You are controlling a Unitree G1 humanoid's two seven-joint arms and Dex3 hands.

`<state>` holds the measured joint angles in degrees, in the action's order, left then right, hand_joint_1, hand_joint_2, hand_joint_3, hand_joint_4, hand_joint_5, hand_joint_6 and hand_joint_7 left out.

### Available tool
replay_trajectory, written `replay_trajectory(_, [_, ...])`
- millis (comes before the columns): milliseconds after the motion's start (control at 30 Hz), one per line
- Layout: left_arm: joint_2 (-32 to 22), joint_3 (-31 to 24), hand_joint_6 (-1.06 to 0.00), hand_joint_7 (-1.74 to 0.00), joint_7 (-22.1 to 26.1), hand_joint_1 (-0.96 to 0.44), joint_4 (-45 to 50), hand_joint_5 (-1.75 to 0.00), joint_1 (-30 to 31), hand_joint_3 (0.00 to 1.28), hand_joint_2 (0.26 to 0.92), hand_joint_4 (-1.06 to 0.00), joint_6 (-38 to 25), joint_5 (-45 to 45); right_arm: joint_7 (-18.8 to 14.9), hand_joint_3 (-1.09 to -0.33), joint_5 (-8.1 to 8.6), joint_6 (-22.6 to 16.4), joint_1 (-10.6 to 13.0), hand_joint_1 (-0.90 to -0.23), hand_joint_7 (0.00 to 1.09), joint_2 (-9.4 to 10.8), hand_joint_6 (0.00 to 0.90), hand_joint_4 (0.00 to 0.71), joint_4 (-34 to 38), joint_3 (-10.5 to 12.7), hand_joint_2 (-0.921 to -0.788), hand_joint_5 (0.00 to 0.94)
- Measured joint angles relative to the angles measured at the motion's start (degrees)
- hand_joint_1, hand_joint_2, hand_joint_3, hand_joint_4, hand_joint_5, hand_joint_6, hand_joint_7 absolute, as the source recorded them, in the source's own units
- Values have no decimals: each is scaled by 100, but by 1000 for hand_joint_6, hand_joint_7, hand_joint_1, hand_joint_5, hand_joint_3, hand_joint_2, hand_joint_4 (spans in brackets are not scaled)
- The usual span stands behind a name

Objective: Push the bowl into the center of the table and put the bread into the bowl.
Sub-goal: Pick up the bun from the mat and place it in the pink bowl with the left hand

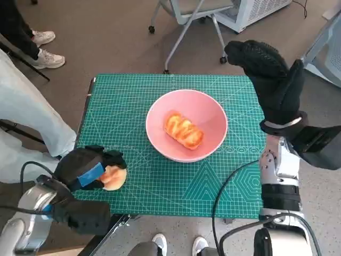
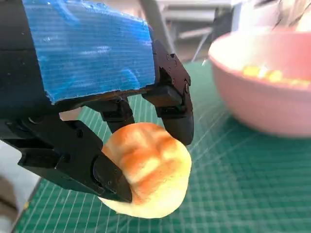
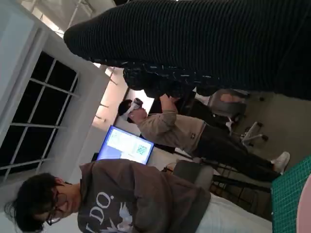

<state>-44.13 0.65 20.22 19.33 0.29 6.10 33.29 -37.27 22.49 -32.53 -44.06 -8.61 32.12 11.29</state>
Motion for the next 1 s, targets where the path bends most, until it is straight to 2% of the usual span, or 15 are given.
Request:
replay_trajectory(400, [15,-372,-857,-920,-34,4,286,-878,-380,0,848,-939,276,-237,0,-721,-1,0,0,-672,504,-1,-1,142,0,-1,-921,0])
replay_trajectory(667, [109,-364,-881,-918,-31,4,315,-812,-1205,2,835,-970,160,-190,-2,-719,-4,-6,-1,-671,505,-7,-1,143,19,-2,-921,1])
replay_trajectory(800, [194,-284,-860,-971,-7,4,327,-811,-1561,5,843,-948,65,-160,-2,-716,-3,-11,-1,-671,507,-13,-1,144,19,0,-921,1])
replay_trajectory(833, [277,-174,-860,-971,13,4,369,-811,-1917,5,843,-948,8,-132,-2,-716,-3,-14,-1,-671,507,-18,-1,144,18,1,-921,1])
replay_trajectory(1000, [589,211,-809,-1015,53,3,183,-876,-2617,6,862,-905,-66,31,-3,-716,1,-36,16,-670,504,-72,-1,143,11,28,-921,1])
